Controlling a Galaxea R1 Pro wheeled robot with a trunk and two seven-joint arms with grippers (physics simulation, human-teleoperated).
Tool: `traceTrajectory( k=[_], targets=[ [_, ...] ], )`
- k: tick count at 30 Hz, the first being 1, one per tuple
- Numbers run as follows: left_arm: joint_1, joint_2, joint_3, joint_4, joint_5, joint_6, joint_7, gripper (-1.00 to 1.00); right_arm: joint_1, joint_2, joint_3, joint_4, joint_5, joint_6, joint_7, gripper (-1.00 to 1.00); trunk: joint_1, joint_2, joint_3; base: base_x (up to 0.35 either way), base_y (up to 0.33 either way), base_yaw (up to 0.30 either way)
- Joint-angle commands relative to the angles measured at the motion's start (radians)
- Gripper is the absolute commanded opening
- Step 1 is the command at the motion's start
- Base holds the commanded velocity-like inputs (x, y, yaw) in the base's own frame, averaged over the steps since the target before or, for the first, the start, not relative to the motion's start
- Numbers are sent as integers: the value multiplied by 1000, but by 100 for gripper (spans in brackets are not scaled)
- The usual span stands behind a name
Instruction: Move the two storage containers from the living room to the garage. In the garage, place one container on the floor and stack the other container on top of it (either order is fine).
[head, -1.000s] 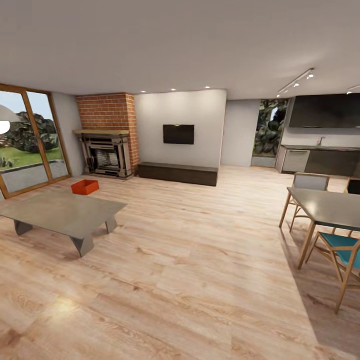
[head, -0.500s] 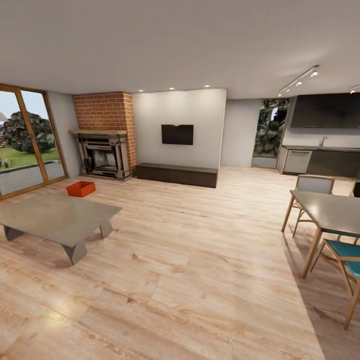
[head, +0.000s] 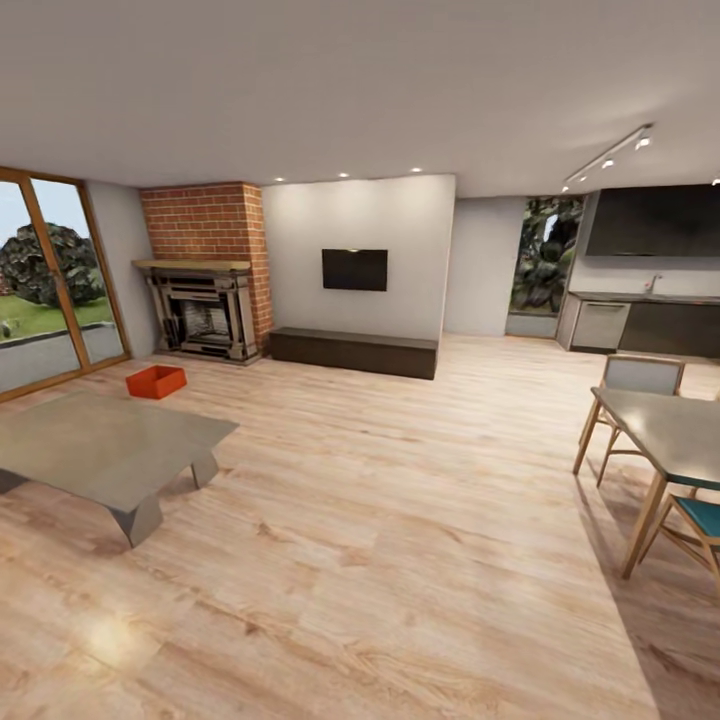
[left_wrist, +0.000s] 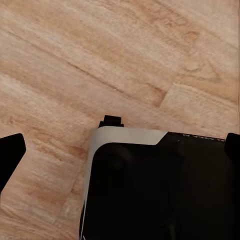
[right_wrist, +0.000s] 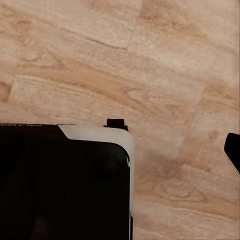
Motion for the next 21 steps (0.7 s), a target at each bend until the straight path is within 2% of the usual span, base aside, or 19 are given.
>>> traceTrajectory(
  k=[1, 21],
  targets=[
    [0, 0, -8, 0, 9, 1, 0, 100, -1, 0, -1, 3, 3, -6, 2, 100, 1, -1, 0, 320, 0, 0],
    [0, -3, -4, -2, 17, 12, 1, 100, -1, -3, 2, 2, 6, -7, 2, 100, 1, -1, 0, 320, 0, 0]
  ],
)
